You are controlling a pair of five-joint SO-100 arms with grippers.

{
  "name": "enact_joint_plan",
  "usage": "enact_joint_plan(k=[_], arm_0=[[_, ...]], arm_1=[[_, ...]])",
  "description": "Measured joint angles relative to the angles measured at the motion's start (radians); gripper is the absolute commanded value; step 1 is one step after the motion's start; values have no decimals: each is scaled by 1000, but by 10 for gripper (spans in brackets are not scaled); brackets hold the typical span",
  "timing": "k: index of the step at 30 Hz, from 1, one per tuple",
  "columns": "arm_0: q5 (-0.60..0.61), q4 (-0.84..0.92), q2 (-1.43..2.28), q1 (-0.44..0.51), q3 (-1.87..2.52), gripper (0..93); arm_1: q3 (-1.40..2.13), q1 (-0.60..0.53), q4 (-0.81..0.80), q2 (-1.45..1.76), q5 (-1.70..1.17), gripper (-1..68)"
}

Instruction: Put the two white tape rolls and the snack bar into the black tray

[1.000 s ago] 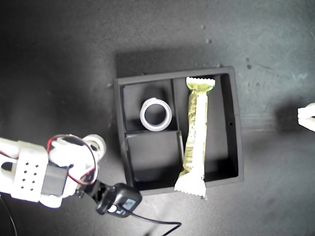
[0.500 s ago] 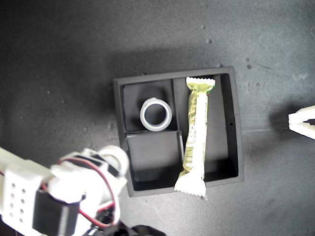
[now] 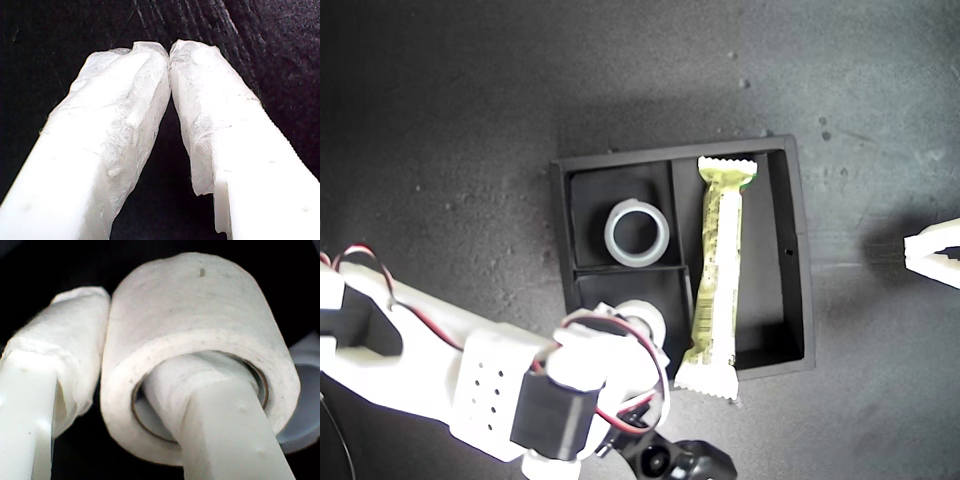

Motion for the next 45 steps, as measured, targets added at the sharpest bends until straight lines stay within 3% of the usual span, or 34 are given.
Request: enact_joint_plan(k=[4, 9, 11, 14, 18, 22, 28, 33, 38, 45], arm_0=[[-2, 0, 0, 18, 0, 239], [8, 0, 14, 18, 28, 231], [9, 0, 35, 17, 48, 182], [44, 2, 130, -9, 132, 17], [49, 3, 518, -95, 497, 1], [-35, -40, 1063, -190, 1051, 0], [-63, -486, 1763, -291, 2013, 0], [-69, -660, 2098, -347, 2546, 0], [-118, -676, 2359, -334, 2819, 0], [-244, -528, 2755, -288, 3051, 1]], arm_1=[[0, 2, 0, 0, 0, -3], [0, 8, 0, 0, 0, -3], [0, 8, 0, 0, 0, -3], [2, 6, 0, 0, 0, -3], [6, 6, 0, 0, 0, -3], [18, 17, 6, 0, 8, -4], [20, 81, 98, 0, 38, -1], [20, 135, 275, 0, 166, 49], [20, 114, 483, 14, 377, 68], [20, 63, 538, 15, 402, 68]])
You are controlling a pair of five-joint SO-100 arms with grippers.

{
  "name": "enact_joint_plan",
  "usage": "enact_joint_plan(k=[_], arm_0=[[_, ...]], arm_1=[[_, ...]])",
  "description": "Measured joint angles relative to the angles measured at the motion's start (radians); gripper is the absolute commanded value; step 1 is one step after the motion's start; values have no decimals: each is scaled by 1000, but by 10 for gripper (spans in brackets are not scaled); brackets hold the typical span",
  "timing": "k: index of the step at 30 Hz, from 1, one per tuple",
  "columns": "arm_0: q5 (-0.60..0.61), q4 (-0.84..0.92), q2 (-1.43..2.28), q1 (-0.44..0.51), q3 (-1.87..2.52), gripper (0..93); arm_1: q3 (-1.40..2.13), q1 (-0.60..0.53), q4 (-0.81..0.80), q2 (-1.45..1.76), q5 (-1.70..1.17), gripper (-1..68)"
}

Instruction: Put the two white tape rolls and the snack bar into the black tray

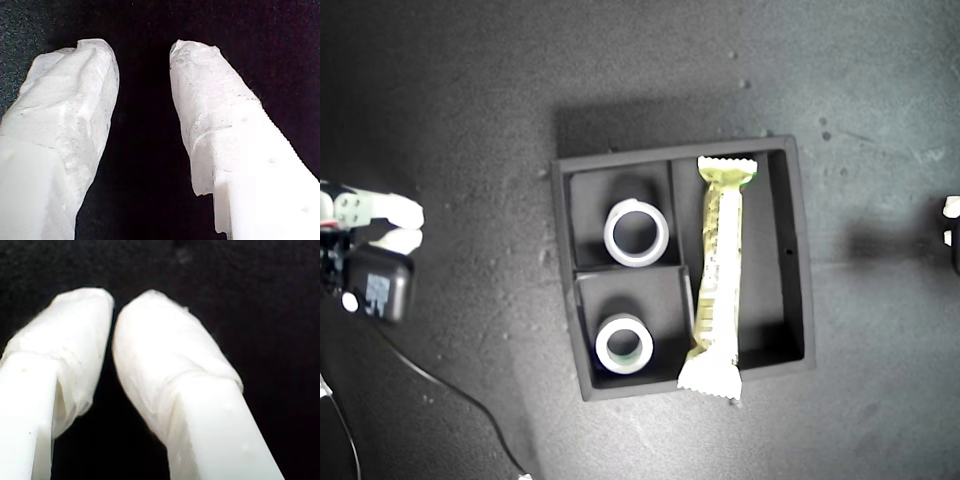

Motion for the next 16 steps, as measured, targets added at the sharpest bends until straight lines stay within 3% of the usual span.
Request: enact_joint_plan(k=[2, 5, 10, 16], arm_0=[[-63, 44, 0, -8, 2, 84], [-101, 71, 0, -2, 0, 85], [66, 72, 2, 57, 0, 85], [104, 72, 2, 66, 0, 85]], arm_1=[[0, -3, 3, 0, 0, 68], [0, -3, 3, 0, 0, 68], [0, -3, 3, 2, 0, 68], [0, -77, 104, 160, 0, 68]])
